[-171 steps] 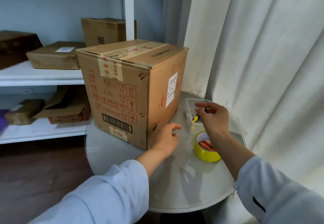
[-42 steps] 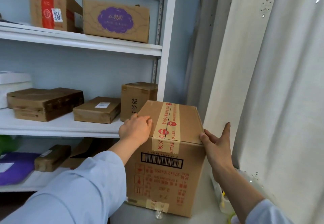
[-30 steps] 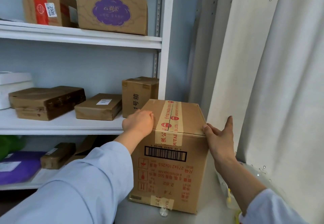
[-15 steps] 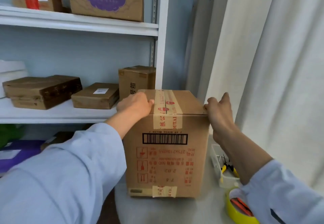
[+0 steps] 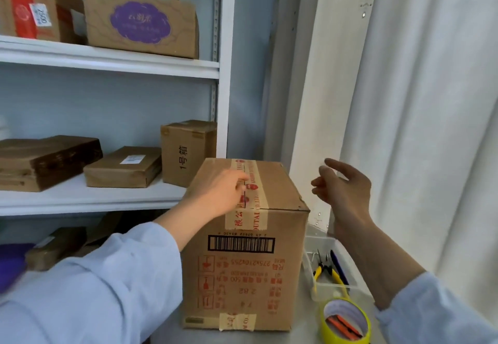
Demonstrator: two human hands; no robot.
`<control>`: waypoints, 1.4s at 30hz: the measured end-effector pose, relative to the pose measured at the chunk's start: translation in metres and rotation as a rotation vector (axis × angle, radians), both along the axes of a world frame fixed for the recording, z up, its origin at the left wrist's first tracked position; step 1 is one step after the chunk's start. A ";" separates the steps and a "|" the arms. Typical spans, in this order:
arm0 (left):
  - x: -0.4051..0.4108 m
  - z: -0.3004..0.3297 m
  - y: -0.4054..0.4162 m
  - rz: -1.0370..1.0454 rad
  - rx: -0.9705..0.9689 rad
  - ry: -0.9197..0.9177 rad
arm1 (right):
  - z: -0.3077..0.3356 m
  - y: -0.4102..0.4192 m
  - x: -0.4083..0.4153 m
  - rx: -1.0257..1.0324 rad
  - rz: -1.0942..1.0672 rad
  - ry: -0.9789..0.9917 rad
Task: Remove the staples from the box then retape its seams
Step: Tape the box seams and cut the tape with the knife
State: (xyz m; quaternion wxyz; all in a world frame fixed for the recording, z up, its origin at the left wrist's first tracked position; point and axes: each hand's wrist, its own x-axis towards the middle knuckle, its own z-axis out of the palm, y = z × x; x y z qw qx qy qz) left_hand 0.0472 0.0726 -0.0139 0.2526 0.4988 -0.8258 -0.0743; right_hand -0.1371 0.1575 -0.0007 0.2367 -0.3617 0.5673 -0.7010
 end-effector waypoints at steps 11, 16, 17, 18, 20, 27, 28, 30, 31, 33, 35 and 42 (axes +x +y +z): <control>-0.043 0.025 0.049 -0.377 0.417 0.550 | 0.010 0.015 0.004 0.125 0.289 -0.085; -0.041 0.025 0.046 -0.247 0.446 0.723 | 0.007 0.016 0.006 0.112 0.226 0.057; -0.040 0.024 0.046 -0.234 0.445 0.724 | 0.004 0.015 0.006 0.100 0.195 0.103; -0.039 0.025 0.047 -0.227 0.443 0.719 | 0.002 0.014 0.006 0.084 0.170 0.141; -0.040 0.024 0.048 -0.215 0.432 0.706 | -0.001 0.013 0.005 0.060 0.138 0.185; -0.043 0.020 0.042 -0.177 0.481 0.561 | -0.013 0.006 -0.005 0.121 0.118 0.373; -0.044 0.019 0.042 -0.172 0.485 0.540 | -0.014 0.005 -0.007 0.131 0.117 0.395; -0.048 0.018 0.042 -0.161 0.482 0.508 | -0.013 0.003 -0.010 0.145 0.110 0.436; -0.050 0.018 0.042 -0.155 0.472 0.483 | -0.013 0.002 -0.011 0.153 0.106 0.460; -0.054 0.020 0.041 -0.152 0.408 0.368 | -0.011 0.000 -0.013 0.160 0.103 0.500; -0.059 0.026 0.039 -0.146 0.280 0.170 | -0.009 -0.001 -0.015 0.161 0.107 0.520; -0.063 0.035 0.030 -0.172 0.266 -0.053 | -0.012 -0.006 -0.019 0.188 0.091 0.567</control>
